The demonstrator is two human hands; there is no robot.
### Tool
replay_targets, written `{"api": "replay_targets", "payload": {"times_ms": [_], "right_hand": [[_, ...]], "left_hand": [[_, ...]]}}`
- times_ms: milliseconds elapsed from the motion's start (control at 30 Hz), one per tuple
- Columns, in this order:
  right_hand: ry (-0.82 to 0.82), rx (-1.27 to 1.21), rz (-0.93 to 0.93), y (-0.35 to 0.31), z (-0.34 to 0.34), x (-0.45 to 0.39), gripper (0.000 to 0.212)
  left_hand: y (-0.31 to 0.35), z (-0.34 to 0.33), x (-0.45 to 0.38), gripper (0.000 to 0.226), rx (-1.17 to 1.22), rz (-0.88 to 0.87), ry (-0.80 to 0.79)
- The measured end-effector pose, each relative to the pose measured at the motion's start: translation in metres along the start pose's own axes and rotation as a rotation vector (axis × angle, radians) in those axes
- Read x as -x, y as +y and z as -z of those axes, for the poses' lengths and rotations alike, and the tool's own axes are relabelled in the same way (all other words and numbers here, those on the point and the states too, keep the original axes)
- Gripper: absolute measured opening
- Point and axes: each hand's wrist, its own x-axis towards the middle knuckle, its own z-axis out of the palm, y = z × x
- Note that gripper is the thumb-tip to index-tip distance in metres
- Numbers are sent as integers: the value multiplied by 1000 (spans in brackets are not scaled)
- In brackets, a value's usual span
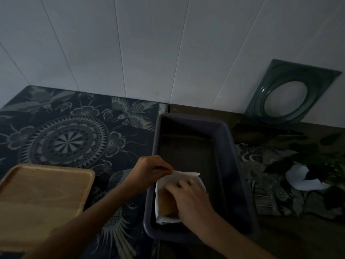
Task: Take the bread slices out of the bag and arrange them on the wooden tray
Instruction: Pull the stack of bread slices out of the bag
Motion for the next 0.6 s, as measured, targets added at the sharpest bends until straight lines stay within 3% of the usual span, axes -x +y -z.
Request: {"api": "replay_targets", "payload": {"times_ms": [233, 367, 600], "right_hand": [[99, -145, 119, 18, 50, 36, 69], [182, -253, 160, 37, 71, 51, 57], [242, -363, 270, 74, 107, 66, 56]], "left_hand": [[10, 4, -1, 13, -32, -45, -58], [15, 4, 0, 14, -57, -69, -78], [22, 1, 7, 32, -116, 22, -157]]}}
